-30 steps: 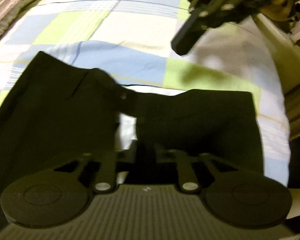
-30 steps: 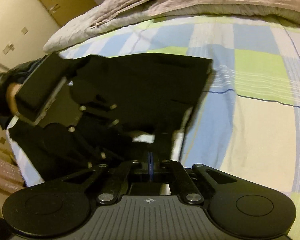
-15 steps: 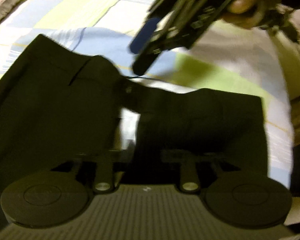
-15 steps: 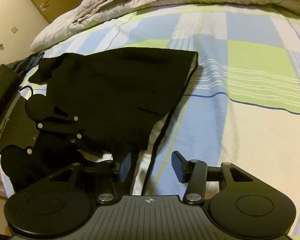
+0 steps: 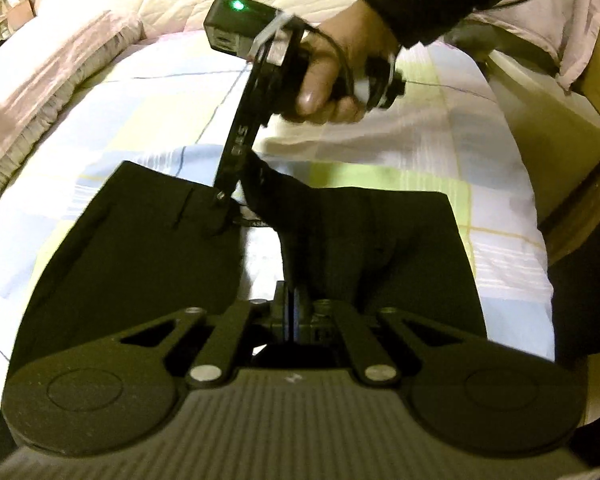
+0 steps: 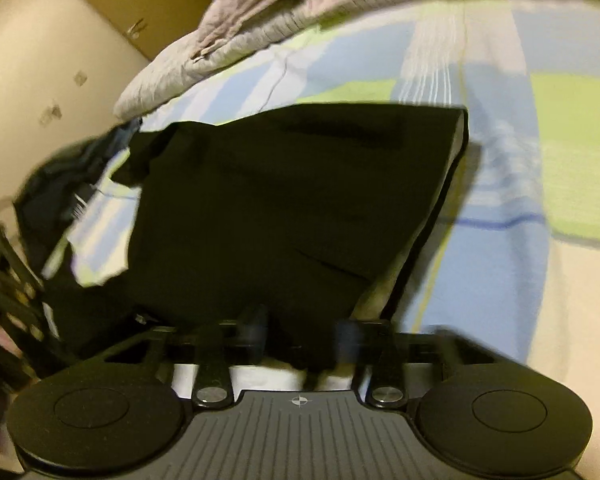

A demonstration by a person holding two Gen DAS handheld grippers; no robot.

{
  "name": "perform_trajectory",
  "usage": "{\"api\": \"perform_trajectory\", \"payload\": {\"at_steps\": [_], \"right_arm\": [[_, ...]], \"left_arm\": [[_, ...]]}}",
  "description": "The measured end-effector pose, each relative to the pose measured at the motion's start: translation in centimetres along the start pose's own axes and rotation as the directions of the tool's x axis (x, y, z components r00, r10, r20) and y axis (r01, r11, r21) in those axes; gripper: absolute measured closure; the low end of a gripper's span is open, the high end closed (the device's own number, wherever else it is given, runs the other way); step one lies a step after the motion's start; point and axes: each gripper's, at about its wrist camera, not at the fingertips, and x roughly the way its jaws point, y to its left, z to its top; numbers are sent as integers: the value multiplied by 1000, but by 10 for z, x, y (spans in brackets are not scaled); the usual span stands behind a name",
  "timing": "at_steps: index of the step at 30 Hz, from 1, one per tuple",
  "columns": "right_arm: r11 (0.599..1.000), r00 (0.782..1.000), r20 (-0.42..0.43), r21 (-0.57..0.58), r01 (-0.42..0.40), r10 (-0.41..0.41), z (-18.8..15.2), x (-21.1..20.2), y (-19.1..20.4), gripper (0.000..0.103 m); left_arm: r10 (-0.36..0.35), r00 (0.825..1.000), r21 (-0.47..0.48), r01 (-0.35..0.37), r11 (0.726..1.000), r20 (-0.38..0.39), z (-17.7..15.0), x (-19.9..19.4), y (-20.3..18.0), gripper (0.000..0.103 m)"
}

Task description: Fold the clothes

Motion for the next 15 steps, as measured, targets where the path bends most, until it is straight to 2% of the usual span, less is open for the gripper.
{"api": "perform_trajectory", "payload": {"at_steps": [2, 8, 9, 10, 11, 12, 15], "right_arm": [[997, 999, 1, 55, -46, 46, 2, -10, -3, 97], [959, 983, 18, 217, -182, 182, 9, -39, -12, 94], [952, 980, 20, 233, -197, 198, 9, -42, -12, 81], [963, 983, 9, 201, -181, 183, 7, -35, -10, 56], [972, 986, -1, 167, -166, 169, 4, -29, -7, 44], [981, 988, -10, 118, -152, 154, 1, -21, -2, 36], [994, 996, -38, -69, -82, 79, -8, -1, 18, 36]], "left_arm": [[15, 1000, -10, -15, 1000, 14, 4, -2, 2, 103], [20, 1000, -23, -20, 1000, 6, 3, 2, 5, 103], [20, 1000, -23, -20, 1000, 2, 3, 4, 4, 103], [21, 1000, -26, -21, 999, 1, 2, 5, 3, 103], [21, 1000, -32, -21, 999, 2, 2, 5, 3, 103], [23, 1000, -35, -23, 999, 2, 1, 6, 3, 103], [22, 1000, -29, -23, 999, -15, -3, 9, 0, 103]]}}
